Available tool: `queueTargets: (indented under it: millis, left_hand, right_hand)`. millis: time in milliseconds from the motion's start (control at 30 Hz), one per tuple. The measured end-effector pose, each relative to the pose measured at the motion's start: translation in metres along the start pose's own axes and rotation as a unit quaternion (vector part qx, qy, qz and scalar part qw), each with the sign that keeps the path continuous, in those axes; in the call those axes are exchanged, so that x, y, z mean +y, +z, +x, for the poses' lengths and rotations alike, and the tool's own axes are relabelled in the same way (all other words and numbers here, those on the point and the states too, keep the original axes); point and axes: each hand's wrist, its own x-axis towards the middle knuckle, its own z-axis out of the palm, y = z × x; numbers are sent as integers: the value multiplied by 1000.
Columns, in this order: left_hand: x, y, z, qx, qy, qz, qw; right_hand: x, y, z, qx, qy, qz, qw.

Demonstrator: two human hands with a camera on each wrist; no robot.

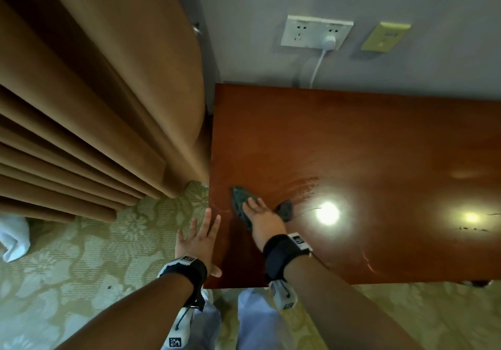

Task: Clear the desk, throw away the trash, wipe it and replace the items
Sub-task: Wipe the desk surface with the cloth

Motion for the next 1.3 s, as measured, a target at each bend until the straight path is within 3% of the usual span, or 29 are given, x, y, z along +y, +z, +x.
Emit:
queueTargets:
  millis: [133,300,800,967,1100,1300]
  left_hand:
    - [1,-1,0,1,0,2,1000]
    - [1,-1,-2,7,5,12,1000]
    - [7,2,-2,29,-17,39,999]
    - [7,-8,-7,18,-14,61,998]
    - [7,-38,-8,14,16,120,993]
    - [6,-124,18,164,103,134,972]
  right_hand:
    - [-10,7,-3,-5,-2,17,1000]
    - [13,-12,-1,-28,-23,-15,999]
    - [200,-102,13,80,211,65,972]
    - [175,-103,15,63,222,61,971]
    - [122,-85,17,22,134,50,989]
    - [18,-24,-1,-25,-3,32,999]
